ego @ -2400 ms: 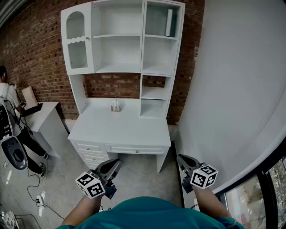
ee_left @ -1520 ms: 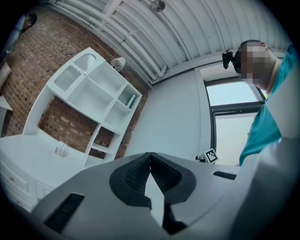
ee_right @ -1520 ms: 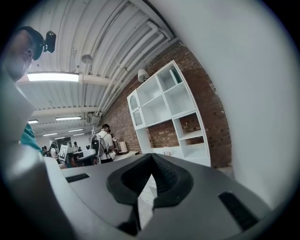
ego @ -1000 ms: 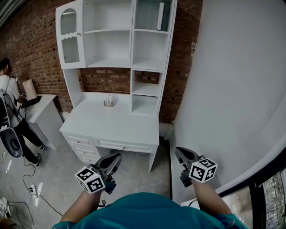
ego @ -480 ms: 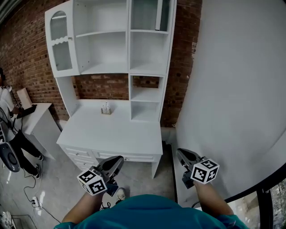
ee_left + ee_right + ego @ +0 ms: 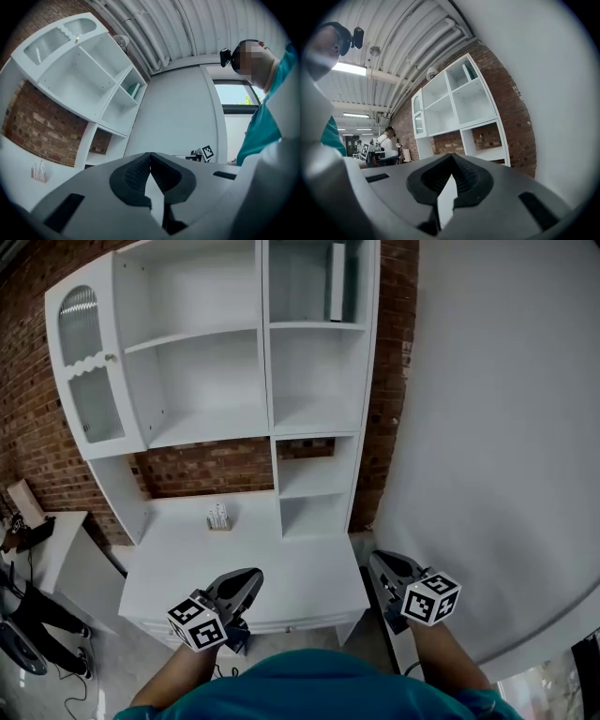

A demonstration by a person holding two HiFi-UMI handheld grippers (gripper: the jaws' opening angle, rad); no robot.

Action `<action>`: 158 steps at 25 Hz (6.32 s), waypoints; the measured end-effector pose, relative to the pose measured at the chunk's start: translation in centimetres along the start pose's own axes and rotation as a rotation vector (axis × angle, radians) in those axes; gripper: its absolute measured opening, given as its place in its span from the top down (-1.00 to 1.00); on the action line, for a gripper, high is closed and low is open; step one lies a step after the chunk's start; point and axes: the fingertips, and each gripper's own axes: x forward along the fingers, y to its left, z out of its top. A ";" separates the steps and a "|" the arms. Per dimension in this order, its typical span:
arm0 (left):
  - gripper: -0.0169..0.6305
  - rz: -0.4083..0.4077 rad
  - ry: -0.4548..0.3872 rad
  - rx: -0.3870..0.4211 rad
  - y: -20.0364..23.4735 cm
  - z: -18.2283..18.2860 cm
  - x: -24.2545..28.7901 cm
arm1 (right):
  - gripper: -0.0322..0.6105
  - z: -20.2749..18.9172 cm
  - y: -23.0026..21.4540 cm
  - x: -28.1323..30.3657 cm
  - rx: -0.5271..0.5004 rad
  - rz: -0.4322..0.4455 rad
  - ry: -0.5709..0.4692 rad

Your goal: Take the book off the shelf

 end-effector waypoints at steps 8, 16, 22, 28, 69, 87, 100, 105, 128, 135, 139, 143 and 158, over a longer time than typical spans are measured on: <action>0.90 -0.049 0.027 -0.023 9.5 2.6 2.6 | 0.83 1.2 -1.5 9.0 0.004 -0.042 0.005; 0.90 -0.036 0.042 -0.066 15.2 2.8 5.4 | 0.83 1.6 -4.5 14.2 0.016 -0.057 0.030; 0.90 0.008 0.013 -0.067 16.3 2.1 9.2 | 0.83 2.3 -7.8 15.9 -0.025 0.006 0.075; 0.90 0.089 -0.035 -0.066 14.4 1.2 13.2 | 0.83 3.2 -11.1 15.7 -0.076 0.111 0.116; 0.90 -0.055 -0.271 0.380 7.4 32.4 16.2 | 0.16 36.4 -4.7 17.1 -0.323 -0.064 -0.282; 0.90 -0.066 -0.210 0.460 6.2 40.8 23.0 | 0.08 50.6 -6.0 24.2 -0.359 -0.211 -0.218; 0.90 -0.004 -0.149 0.454 9.1 45.3 27.2 | 0.08 55.0 -8.4 30.7 -0.382 -0.370 -0.154; 0.90 0.008 -0.129 0.488 9.8 45.9 27.8 | 0.07 56.3 -9.9 32.7 -0.412 -0.450 -0.120; 0.90 -0.056 -0.153 0.516 11.8 47.6 27.4 | 0.07 59.7 -15.2 38.3 -0.332 -0.568 -0.087; 0.90 -0.055 -0.157 0.510 13.0 47.8 27.2 | 0.37 59.9 -16.4 39.0 -0.317 -0.614 -0.106; 0.90 -0.048 -0.151 0.509 13.6 47.6 27.2 | 0.39 60.0 -16.5 38.9 -0.307 -0.618 -0.115; 0.90 -0.032 -0.150 0.512 14.0 47.7 26.9 | 0.40 60.0 -16.1 38.8 -0.303 -0.609 -0.117; 0.90 0.001 -0.154 0.530 12.4 48.3 25.0 | 0.40 59.5 -12.1 34.0 -0.270 -0.501 -0.162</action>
